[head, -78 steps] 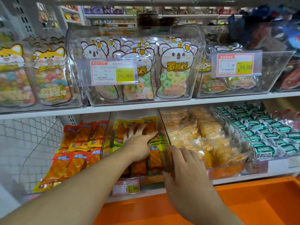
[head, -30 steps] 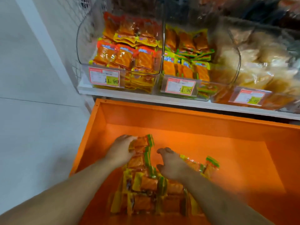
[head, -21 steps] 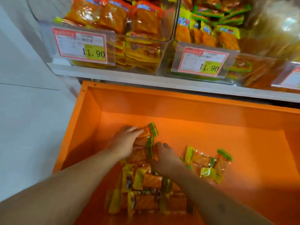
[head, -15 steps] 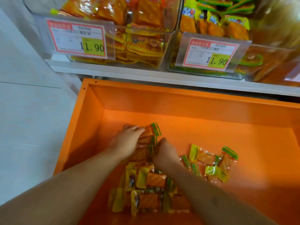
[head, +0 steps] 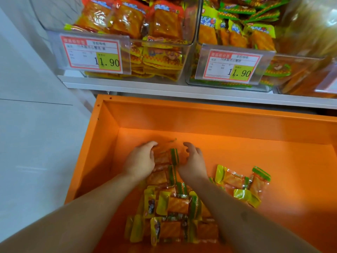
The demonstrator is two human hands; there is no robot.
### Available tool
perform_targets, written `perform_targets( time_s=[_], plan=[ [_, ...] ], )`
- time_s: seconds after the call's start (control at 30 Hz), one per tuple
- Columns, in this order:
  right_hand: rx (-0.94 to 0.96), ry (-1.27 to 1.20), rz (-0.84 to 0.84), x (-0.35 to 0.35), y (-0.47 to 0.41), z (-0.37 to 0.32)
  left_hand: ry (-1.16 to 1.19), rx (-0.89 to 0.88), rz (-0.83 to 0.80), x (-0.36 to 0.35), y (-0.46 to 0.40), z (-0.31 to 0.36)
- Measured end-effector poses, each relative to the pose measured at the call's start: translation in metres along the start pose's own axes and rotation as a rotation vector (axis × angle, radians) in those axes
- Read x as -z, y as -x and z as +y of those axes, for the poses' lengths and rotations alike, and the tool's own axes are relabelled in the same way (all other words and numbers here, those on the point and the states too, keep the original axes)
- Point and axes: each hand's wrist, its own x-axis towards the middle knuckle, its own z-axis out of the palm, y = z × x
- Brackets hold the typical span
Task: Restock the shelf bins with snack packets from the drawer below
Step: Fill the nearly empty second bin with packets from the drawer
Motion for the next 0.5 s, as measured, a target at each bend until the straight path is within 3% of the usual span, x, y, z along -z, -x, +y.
perform_targets(
  time_s=[0.1, 0.23, 0.3, 0.4, 0.5],
  plan=[
    [0.065, 0.047, -0.02, -0.002, -0.013, 0.001, 0.163, 0.108, 0.059, 0.007, -0.005, 0.004],
    [0.372, 0.397, -0.166, -0.01, -0.02, 0.003, 0.36, 0.21, 0.074, 0.013, -0.007, -0.003],
    [0.422, 0.525, -0.151, -0.014, -0.02, 0.0, 0.424, 0.255, 0.066, 0.013, -0.005, -0.007],
    [0.326, 0.609, -0.128, -0.018, -0.02, -0.001, 0.457, 0.288, 0.057, 0.013, 0.0, -0.008],
    [0.246, 0.42, -0.138, -0.014, -0.018, 0.004, 0.459, 0.302, 0.037, 0.013, 0.005, -0.005]
  ],
)
